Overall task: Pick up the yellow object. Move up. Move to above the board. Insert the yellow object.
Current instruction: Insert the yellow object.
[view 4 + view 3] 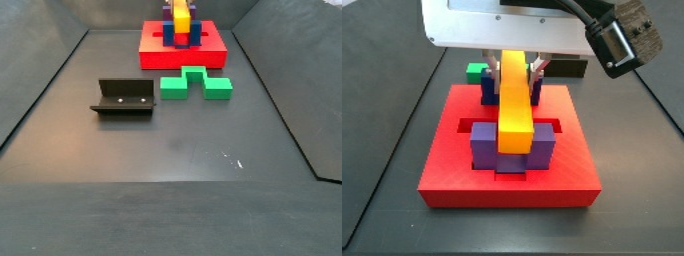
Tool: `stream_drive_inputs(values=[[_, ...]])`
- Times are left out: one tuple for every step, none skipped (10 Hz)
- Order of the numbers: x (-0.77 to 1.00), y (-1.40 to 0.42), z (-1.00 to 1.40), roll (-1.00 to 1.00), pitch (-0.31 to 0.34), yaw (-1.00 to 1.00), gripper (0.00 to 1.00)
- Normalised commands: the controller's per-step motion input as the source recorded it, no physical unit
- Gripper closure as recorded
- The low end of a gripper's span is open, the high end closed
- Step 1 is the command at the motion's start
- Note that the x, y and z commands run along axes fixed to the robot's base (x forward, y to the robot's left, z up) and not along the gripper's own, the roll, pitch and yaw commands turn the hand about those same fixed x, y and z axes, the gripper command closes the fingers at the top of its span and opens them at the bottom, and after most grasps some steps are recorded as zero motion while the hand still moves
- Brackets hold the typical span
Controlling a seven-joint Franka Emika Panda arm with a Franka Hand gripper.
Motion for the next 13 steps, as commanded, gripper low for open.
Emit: stream_drive_inputs(values=[[0.00,-0.03,-0.17,0.03,0.000,0.00,1.00],[0.00,-0.05,-0.23,0.00,-0.001,0.00,1.00],[0.00,-0.10,-0.27,0.00,-0.013,0.00,1.00],[0.00,-0.11,-0.26,0.00,-0.011,0.00,1.00],[0.00,-0.06,-0.29,0.00,-0.013,0.00,1.00],[0.00,-0.01,-0.30,0.01,-0.007,0.00,1.00],[0.00,0.00,-0.26,0.03,0.000,0.00,1.00],[0.00,0.00,-0.25,0.04,0.000,0.00,1.00],[0.05,-0.01,-0.20,0.01,0.000,0.00,1.00],[0.09,-0.05,-0.16,0.00,0.000,0.00,1.00],[0.12,-0.09,-0.13,0.00,-0.003,0.00,1.00],[0.04,0.00,-0.21,0.01,0.000,0.00,1.00],[0.01,0.00,-0.23,0.02,0.000,0.00,1.00]])
